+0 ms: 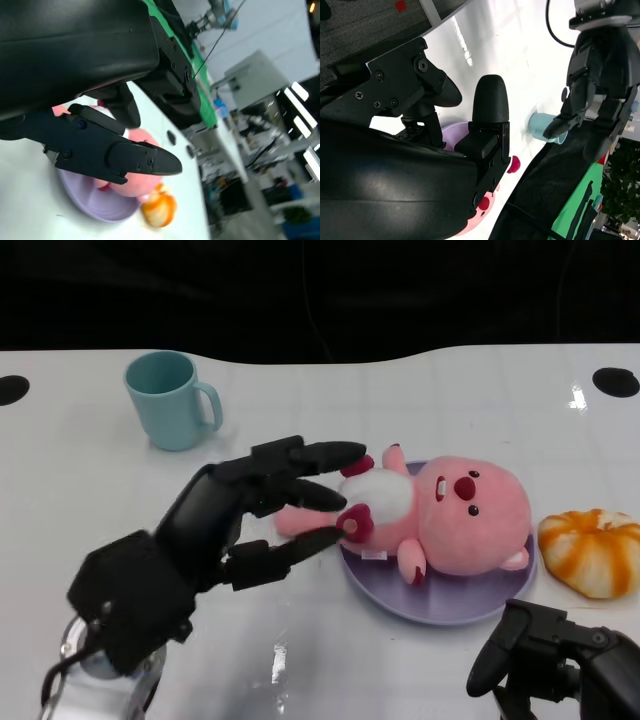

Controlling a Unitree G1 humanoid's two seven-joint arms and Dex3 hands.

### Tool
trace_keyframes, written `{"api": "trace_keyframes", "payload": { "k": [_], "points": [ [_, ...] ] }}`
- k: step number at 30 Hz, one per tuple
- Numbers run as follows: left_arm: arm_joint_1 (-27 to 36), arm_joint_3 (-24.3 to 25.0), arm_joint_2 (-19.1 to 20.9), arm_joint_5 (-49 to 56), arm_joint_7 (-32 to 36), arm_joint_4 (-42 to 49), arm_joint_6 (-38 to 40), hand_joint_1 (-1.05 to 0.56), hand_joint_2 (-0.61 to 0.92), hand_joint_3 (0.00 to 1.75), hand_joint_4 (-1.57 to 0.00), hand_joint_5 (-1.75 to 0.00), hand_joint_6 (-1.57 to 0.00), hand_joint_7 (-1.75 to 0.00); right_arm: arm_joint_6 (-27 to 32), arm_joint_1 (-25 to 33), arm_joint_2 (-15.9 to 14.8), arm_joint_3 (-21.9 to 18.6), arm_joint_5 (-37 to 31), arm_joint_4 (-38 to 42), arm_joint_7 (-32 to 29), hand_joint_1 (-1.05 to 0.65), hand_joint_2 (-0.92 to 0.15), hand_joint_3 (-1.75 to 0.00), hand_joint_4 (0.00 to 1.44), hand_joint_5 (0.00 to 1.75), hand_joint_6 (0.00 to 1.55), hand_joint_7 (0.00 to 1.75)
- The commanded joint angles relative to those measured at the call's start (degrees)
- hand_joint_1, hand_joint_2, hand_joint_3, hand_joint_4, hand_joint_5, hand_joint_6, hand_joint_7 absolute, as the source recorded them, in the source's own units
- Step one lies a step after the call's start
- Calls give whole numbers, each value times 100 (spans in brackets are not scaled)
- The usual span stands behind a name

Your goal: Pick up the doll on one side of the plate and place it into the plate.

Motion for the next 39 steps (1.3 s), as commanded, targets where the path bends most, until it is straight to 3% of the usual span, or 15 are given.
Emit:
{"api": "trace_keyframes", "payload": {
  "k": [1, 3, 5, 11, 16, 22, 28, 39],
  "points": [
    [276, 168, -95, -238, 159, -217, 28, -20, 52, 98, -65, -118, -73, -76, 10, -7, -41, -15, -2, -11, -9, -6, -64, -108, 64, 171, 57, 146],
    [541, 263, -187, -458, 251, -448, 273, -16, 43, 121, -69, -126, -73, -96, 26, 0, -45, -5, -22, -36, -18, -6, -63, -108, 64, 171, 57, 145],
    [763, 334, -252, -648, 331, -713, 545, -13, 43, 126, -72, -132, -73, -108, 41, 4, -43, -1, -12, -56, -15, -7, -63, -108, 64, 171, 57, 145],
    [1418, 516, -115, -1321, 327, -1718, 1679, -12, 54, 126, -77, -169, -74, -139, 64, -9, -35, 28, -10, -88, -18, -7, -63, -108, 64, 171, 58, 145],
    [1868, 660, 33, -1627, 326, -2232, 2172, -15, 53, 125, -86, -174, -70, -162, 104, -31, -31, 64, -34, -132, -41, -7, -63, -109, 65, 171, 58, 146],
    [2324, 855, 132, -2499, 557, -3039, 3498, -17, 51, 128, -87, -175, -69, -167, 172, -51, -18, 79, -65, -197, -60, -8, -61, -111, 65, 171, 58, 146],
    [2365, 1031, 134, -3174, 926, -3307, 4592, -15, 50, 133, -83, -175, -68, -169, 206, -75, -26, 20, -15, -209, -44, -6, -59, -114, 66, 171, 58, 147],
    [2230, 1064, 107, -3505, 916, -2884, 5124, -14, 47, 140, -83, -175, -66, -174, 249, -72, -37, -19, -22, -209, -36, -2, -61, -113, 64, 172, 57, 147]
  ]
}}
